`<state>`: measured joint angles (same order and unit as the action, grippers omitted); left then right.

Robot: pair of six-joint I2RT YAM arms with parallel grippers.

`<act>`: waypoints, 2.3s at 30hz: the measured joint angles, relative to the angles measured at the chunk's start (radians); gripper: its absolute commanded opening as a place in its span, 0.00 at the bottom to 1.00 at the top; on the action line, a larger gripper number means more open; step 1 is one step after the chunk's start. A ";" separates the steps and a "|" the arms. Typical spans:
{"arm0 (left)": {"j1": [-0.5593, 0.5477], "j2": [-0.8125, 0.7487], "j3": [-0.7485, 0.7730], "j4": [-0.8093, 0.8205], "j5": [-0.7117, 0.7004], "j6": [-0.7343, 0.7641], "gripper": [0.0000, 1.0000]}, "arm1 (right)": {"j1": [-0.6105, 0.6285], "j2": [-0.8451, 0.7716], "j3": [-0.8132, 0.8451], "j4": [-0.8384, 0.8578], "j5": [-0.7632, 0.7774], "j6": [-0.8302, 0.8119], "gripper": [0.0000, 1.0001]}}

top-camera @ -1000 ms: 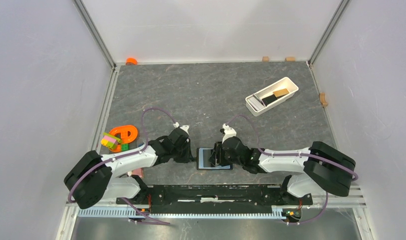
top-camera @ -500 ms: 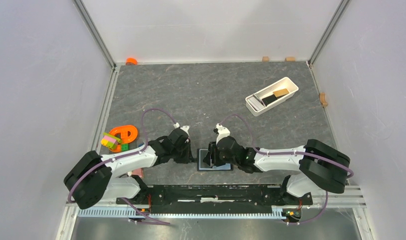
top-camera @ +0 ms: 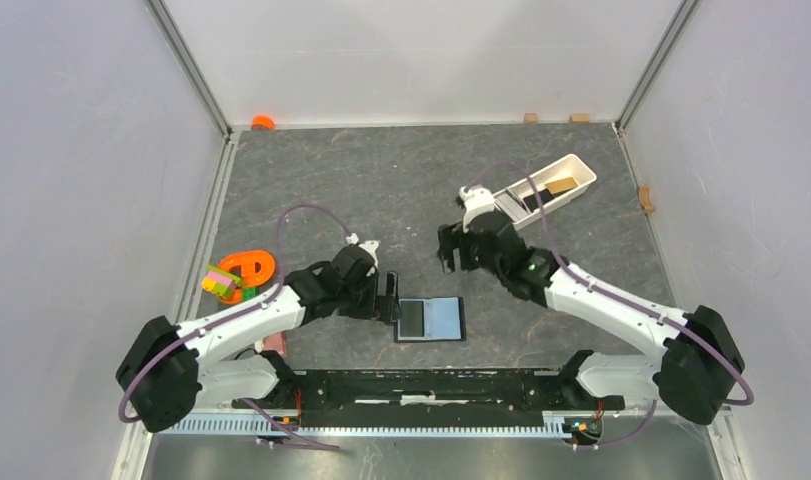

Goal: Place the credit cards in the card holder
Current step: Insert the credit card into the card holder, then pick up the credit card from the storage box.

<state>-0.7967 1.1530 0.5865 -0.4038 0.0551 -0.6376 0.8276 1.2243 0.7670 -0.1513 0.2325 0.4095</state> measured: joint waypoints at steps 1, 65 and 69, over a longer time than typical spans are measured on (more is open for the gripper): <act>0.002 -0.006 0.034 -0.035 0.002 0.009 1.00 | -0.037 0.004 0.041 -0.036 0.011 -0.048 0.92; 0.311 0.035 0.356 -0.275 0.051 0.360 1.00 | -0.704 0.654 0.673 -0.365 -0.560 -0.519 0.54; 0.311 0.035 0.356 -0.275 0.051 0.360 1.00 | -0.706 0.654 0.673 -0.364 -0.555 -0.519 0.49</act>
<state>-0.4854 1.1885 0.9421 -0.6788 0.1066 -0.2779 0.1211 1.8782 1.4399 -0.5152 -0.3222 -0.1097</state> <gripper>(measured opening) 0.995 0.514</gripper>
